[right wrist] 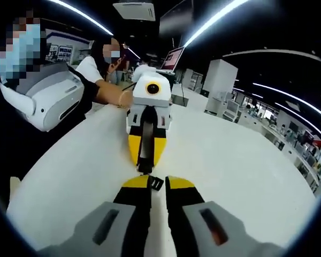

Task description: Snap the two parts of the plastic buckle together until the buckle closes and remains connected.

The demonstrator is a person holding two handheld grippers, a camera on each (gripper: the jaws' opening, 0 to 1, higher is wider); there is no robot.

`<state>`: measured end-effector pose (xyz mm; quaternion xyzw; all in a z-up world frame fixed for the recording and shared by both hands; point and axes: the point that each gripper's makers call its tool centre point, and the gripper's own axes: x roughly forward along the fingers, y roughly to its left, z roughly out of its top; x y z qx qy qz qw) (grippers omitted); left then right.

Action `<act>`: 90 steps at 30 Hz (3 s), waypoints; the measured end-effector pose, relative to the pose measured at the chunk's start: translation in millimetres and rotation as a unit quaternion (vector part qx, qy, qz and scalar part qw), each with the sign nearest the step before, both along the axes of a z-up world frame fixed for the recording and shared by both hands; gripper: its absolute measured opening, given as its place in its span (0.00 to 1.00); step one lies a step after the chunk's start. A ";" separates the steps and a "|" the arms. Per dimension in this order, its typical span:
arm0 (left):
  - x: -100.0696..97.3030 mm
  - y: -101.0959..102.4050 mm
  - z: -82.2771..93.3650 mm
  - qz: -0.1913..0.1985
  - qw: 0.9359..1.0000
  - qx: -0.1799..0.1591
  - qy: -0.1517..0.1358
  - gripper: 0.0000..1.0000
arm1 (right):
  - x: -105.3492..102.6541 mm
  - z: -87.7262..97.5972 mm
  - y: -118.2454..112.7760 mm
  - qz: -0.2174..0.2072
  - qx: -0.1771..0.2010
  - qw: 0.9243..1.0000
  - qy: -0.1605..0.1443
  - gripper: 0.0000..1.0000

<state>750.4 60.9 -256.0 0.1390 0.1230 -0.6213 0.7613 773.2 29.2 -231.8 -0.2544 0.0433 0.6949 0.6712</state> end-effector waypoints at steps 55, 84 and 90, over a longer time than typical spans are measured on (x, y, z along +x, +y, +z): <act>18.1 32.4 0.9 0.026 1.000 0.006 0.004 0.13 | -5.2 -21.9 45.7 -0.034 0.010 0.995 0.089 0.15; 12.8 33.2 -0.1 0.014 1.000 0.008 0.004 0.12 | -1.0 -20.3 47.6 -0.027 0.046 0.993 0.109 0.14; 13.5 32.2 0.0 0.018 1.000 0.008 0.001 0.12 | -1.8 -20.4 48.7 -0.028 0.048 0.993 0.109 0.14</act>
